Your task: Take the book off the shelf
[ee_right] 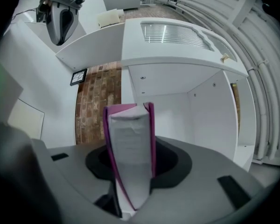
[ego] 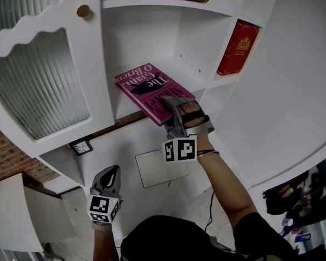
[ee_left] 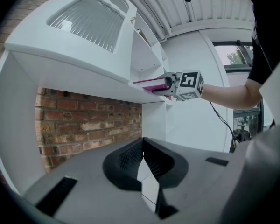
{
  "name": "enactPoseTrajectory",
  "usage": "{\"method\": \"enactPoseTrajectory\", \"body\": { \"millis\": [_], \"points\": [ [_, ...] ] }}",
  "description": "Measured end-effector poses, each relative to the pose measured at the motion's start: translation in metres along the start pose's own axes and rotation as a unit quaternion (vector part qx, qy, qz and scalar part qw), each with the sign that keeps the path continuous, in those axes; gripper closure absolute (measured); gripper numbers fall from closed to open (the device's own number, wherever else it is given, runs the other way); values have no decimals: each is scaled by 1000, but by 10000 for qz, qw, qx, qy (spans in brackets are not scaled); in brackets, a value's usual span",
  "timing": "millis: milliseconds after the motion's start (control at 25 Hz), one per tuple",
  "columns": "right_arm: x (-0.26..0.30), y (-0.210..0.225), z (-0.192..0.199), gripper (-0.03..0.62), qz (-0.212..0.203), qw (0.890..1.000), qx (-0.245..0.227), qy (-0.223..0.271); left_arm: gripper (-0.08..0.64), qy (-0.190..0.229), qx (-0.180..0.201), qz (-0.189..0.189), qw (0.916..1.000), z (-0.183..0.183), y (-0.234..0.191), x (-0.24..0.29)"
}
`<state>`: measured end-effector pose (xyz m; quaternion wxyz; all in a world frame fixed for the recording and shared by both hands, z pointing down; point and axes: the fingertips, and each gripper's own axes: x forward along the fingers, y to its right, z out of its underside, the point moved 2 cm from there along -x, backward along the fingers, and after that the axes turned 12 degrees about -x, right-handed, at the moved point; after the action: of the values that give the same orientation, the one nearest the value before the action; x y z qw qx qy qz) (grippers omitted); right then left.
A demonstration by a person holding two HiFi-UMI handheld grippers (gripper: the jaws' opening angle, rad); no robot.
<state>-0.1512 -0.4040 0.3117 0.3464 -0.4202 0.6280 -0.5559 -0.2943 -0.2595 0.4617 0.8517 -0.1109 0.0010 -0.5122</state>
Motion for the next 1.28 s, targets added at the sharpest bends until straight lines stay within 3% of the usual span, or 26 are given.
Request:
{"method": "enactPoseTrajectory", "body": {
  "millis": [640, 1280],
  "points": [
    [-61, -17, 37, 441, 127, 9997, -75, -210, 551, -147, 50, 286, 9995, 13, 57, 11],
    [-133, -34, 96, 445, 256, 9960, 500, -701, 551, -341, 194, 884, 9953, 22, 121, 43]
  ]
}}
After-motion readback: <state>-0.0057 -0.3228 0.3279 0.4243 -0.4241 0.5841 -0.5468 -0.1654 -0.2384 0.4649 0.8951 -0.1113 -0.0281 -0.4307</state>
